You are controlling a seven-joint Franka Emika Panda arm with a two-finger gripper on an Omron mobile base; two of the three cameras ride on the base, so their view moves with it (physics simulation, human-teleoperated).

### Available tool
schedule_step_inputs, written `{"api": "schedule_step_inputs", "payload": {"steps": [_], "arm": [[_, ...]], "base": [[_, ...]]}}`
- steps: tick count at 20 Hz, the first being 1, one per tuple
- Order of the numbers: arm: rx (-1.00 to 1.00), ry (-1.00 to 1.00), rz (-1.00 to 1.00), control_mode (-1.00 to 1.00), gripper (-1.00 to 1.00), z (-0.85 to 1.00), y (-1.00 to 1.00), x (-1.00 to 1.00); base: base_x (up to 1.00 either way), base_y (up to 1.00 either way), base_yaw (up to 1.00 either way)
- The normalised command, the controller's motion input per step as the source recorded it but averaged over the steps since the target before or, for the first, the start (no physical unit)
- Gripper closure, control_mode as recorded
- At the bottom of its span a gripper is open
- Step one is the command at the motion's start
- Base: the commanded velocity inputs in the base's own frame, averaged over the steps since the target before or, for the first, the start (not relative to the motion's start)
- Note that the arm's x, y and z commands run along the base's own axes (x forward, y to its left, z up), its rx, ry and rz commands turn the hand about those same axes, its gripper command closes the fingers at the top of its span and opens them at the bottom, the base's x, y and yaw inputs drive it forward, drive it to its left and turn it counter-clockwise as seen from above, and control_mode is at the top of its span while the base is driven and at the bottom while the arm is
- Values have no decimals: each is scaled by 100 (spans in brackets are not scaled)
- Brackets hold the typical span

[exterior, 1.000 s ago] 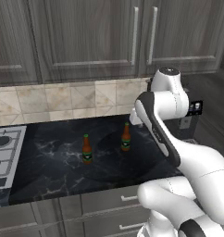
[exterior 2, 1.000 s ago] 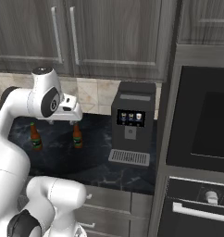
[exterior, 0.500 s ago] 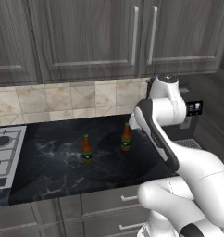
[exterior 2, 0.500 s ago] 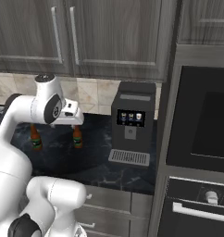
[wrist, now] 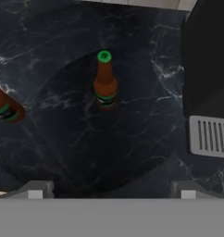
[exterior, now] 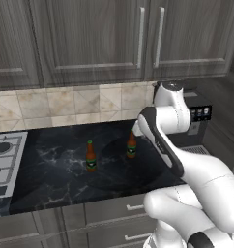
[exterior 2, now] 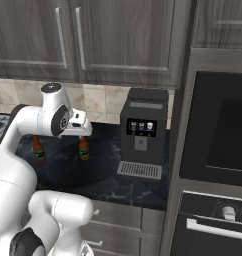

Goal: Move the drinks to the dining counter.

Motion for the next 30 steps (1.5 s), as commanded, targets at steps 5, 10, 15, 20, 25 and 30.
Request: {"api": "schedule_step_inputs", "payload": {"steps": [5,10,15,20,25,30], "arm": [[0,0,0,-100,-100,-5,2,14],[0,0,0,-100,-100,0,1,9],[0,0,0,-100,-100,-1,10,6],[1,-3,0,-100,-100,-11,9,2],[0,-5,0,-100,-100,-19,10,6],[0,-6,0,-100,-100,-21,3,6]], "base": [[0,0,0],[0,0,0],[0,0,0],[0,0,0],[0,0,0],[0,0,0]]}}
